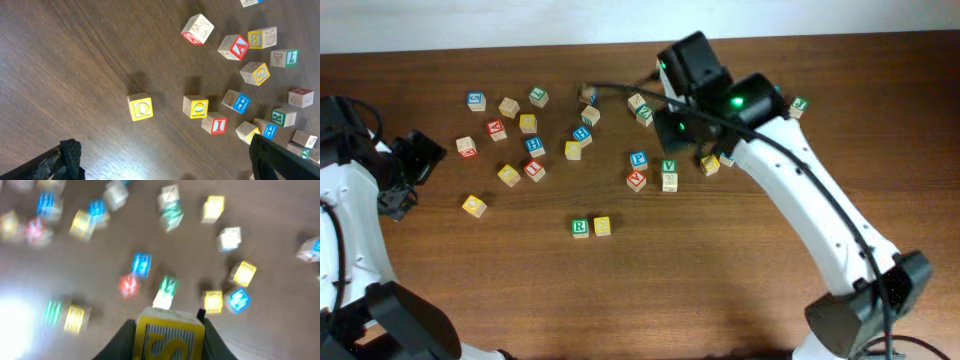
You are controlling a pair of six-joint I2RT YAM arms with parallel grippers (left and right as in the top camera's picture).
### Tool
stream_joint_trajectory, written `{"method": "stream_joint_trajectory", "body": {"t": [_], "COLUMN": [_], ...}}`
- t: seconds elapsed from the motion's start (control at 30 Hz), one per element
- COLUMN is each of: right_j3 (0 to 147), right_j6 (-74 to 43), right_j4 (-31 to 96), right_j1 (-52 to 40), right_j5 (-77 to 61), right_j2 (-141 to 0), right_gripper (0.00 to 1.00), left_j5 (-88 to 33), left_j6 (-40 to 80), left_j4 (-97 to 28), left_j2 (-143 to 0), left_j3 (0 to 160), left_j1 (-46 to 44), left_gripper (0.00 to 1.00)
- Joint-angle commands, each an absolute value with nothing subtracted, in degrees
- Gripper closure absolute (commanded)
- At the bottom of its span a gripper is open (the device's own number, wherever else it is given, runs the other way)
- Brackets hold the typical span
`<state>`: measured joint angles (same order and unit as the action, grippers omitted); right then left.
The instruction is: Spell out RSS
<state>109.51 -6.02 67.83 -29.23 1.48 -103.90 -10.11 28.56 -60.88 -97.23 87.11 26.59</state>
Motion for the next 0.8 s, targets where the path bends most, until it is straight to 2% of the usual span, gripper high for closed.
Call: {"method": "stream_joint_trajectory", "body": {"t": [0.0, 0.1, 0.23, 0.3, 0.47, 0.53, 0.6, 0.67, 0.77], "right_j3": [106.04, 94.37, 78.78, 73.25, 72.12, 75.37, 82.54, 89.14, 99.07], "right_j6": [9.19, 19.16, 18.13, 18.17, 16.93, 12.12, 9.96, 8.49, -0.34], "right_j4": [74.63, 70.17, 50.5, 42.37, 37.15, 38.79, 46.3, 54.76, 68.03], "right_j1": [-29.41, -31.09, -33.26, -34.68, -35.94, -35.48, -35.14, -35.24, -35.24], "right_j5": [-13.06, -16.32, -16.12, -15.68, -15.64, -14.39, -14.37, -14.37, -14.39], "right_j2": [-105.58, -105.58, -106.19, -108.16, -112.29, -111.39, -108.55, -106.94, -102.87], "right_gripper": [0.79, 0.79, 0.71, 0.71, 0.71, 0.71, 0.63, 0.6, 0.49], "left_j5": [-10.31, -10.31, -10.31, -10.28, -10.28, -10.28, -10.28, -10.28, -10.31], "left_j6": [29.26, 29.26, 29.26, 29.26, 29.26, 29.26, 29.26, 29.23, 29.26], "left_j4": [-60.77, -60.77, -60.77, -60.77, -60.77, -60.77, -60.77, -60.77, -60.77], "left_j2": [-97.17, -97.17, -97.17, -97.17, -97.17, -97.17, -97.17, -97.17, -97.17], "left_j3": [87.15, 87.15, 87.15, 87.15, 87.15, 87.15, 87.15, 87.15, 87.15], "left_j1": [26.65, 26.65, 26.65, 26.65, 26.65, 26.65, 26.65, 26.65, 26.65], "left_gripper": [0.01, 0.01, 0.01, 0.01, 0.01, 0.01, 0.01, 0.01, 0.01]}}
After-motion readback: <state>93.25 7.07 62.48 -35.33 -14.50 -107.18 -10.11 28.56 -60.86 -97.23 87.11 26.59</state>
